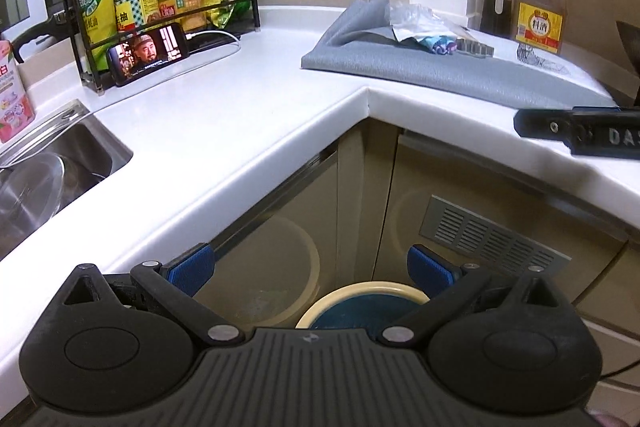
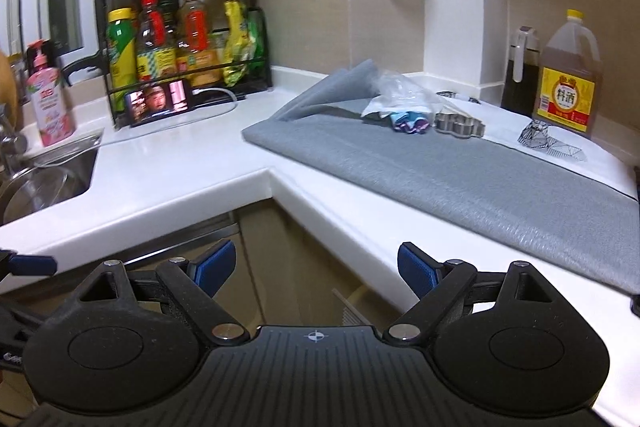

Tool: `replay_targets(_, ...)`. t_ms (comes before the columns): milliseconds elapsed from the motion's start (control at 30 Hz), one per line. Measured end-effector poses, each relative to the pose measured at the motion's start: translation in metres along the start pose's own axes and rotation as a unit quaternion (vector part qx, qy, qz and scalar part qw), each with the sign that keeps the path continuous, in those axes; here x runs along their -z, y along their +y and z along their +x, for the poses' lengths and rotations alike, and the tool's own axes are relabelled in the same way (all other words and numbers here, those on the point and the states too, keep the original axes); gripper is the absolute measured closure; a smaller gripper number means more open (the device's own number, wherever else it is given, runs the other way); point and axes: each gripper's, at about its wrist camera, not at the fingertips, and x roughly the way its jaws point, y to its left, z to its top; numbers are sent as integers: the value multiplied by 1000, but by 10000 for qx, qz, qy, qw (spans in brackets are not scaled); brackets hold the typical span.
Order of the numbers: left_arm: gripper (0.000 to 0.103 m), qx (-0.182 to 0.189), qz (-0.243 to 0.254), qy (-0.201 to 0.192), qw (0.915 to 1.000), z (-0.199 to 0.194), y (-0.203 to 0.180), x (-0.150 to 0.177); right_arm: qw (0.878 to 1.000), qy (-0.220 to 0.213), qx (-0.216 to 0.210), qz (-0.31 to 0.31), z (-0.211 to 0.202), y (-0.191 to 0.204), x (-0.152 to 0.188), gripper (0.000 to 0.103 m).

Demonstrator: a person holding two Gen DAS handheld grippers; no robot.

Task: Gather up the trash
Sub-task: 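Move the left tool toward the clear plastic bag while the right approaches the white tissue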

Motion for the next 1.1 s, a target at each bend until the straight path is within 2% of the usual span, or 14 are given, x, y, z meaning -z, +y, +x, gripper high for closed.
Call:
replay_targets(267, 0, 0, -159, 70, 9998, 8, 9, -17, 9986, -271, 334, 297, 38, -34, -40, 11)
replay_targets(400, 0, -40, -180, 82, 9998, 9, 12, -24, 9948, -322, 710, 650, 74, -63, -64, 9)
replay_targets(533, 0, -120, -185, 123, 9997, 10, 15, -31, 9859, -238, 1355, 947, 124, -101, -87, 7)
replay_targets(633, 0, -202, -204, 169, 9994, 11, 18, -35, 9804, -18, 1629, 1104, 166, -127, -101, 6)
replay_targets(733, 0, -294, -235, 205, 9991, 14, 21, -39, 9776, 412, 1748, 1099, 209, -144, -110, 6)
replay_targets(867, 0, -356, -269, 300, 9986, 20, 23, -43, 9698, 778, 1861, 1368, 250, -162, -116, 4)
replay_targets(1100, 0, -428, -154, 422, 9981, 31, 17, -49, 9740, 921, 1854, 916, 292, -155, -131, 0)
